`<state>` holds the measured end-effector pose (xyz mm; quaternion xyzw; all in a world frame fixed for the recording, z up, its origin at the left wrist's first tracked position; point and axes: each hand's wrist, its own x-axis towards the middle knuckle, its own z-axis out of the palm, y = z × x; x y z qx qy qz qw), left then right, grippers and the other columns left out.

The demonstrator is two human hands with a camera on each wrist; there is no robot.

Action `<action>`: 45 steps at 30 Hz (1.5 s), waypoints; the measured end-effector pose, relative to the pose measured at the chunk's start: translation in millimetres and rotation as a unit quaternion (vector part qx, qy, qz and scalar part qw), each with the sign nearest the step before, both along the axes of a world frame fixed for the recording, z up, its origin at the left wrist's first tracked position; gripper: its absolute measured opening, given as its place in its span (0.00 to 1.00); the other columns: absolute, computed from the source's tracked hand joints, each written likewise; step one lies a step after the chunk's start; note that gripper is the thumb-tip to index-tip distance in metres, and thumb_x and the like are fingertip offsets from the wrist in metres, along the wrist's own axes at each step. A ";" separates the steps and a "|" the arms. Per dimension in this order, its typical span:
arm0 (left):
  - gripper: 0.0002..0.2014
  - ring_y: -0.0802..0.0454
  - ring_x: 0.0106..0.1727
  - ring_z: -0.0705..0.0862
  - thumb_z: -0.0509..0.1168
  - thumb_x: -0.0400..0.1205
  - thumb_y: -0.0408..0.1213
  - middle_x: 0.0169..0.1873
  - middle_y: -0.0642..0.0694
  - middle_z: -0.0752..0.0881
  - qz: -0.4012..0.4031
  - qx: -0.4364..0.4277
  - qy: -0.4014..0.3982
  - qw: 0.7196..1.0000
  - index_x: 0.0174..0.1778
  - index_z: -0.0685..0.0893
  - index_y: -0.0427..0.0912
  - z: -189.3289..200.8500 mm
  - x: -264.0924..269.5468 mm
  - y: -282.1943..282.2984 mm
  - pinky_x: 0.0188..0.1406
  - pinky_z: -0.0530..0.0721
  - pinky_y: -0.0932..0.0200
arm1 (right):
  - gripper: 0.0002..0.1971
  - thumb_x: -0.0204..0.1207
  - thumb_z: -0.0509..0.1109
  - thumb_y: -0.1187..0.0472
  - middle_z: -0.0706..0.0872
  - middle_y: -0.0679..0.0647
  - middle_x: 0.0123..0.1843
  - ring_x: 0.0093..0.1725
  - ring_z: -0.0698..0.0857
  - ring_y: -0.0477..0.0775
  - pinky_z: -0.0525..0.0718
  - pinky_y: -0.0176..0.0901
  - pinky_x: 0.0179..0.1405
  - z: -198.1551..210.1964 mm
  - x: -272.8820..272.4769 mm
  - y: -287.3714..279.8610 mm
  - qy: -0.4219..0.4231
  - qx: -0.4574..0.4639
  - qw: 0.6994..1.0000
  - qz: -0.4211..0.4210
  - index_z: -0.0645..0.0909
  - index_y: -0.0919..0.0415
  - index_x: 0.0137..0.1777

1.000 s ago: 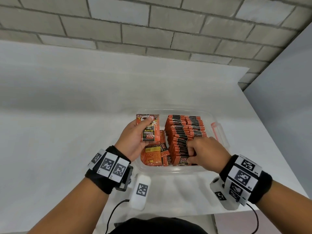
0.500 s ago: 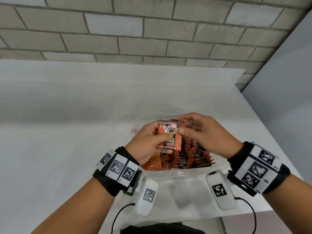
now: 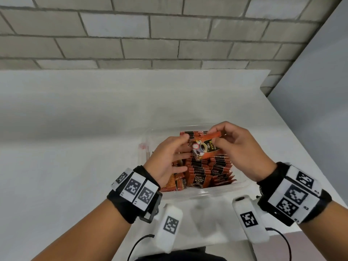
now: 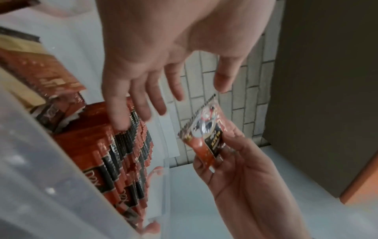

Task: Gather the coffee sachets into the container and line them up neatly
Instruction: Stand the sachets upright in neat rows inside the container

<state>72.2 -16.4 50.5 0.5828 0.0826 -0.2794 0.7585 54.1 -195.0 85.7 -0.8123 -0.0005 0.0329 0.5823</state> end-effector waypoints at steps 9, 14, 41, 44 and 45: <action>0.26 0.25 0.68 0.75 0.57 0.83 0.56 0.68 0.36 0.78 -0.073 0.034 0.172 0.982 0.72 0.73 0.45 -23.9 6.1 -9.7 0.72 0.66 0.27 | 0.11 0.75 0.74 0.65 0.85 0.43 0.38 0.36 0.86 0.45 0.83 0.29 0.42 -13.2 -11.0 -12.4 0.068 -0.207 0.957 0.193 0.83 0.47 0.49; 0.23 0.26 0.64 0.80 0.56 0.85 0.53 0.67 0.36 0.79 -0.086 0.016 0.182 0.979 0.73 0.73 0.46 -26.9 6.2 -12.5 0.69 0.70 0.28 | 0.05 0.75 0.73 0.64 0.89 0.47 0.38 0.34 0.89 0.48 0.88 0.45 0.40 -14.7 -4.4 -12.7 0.080 -0.218 0.942 0.241 0.88 0.57 0.48; 0.24 0.24 0.66 0.77 0.57 0.85 0.52 0.73 0.38 0.74 -0.077 -0.013 0.209 0.975 0.76 0.69 0.50 -32.1 10.5 -12.3 0.46 0.80 0.38 | 0.06 0.75 0.74 0.61 0.90 0.43 0.42 0.41 0.85 0.39 0.80 0.27 0.43 -26.1 0.9 0.4 -0.025 -0.314 0.922 0.225 0.88 0.51 0.50; 0.24 0.24 0.66 0.77 0.58 0.84 0.52 0.73 0.38 0.74 -0.077 -0.017 0.213 0.974 0.76 0.70 0.50 -32.7 11.6 -12.3 0.53 0.76 0.33 | 0.06 0.75 0.74 0.61 0.89 0.43 0.42 0.39 0.84 0.38 0.80 0.27 0.41 -29.6 1.5 1.1 -0.021 -0.322 0.917 0.234 0.88 0.52 0.50; 0.23 0.24 0.65 0.78 0.58 0.84 0.52 0.71 0.38 0.76 -0.076 -0.017 0.213 0.974 0.75 0.70 0.49 -33.3 11.9 -12.8 0.54 0.76 0.32 | 0.06 0.75 0.74 0.61 0.89 0.43 0.41 0.39 0.84 0.39 0.80 0.28 0.41 -31.5 1.4 1.7 -0.020 -0.329 0.913 0.242 0.88 0.52 0.50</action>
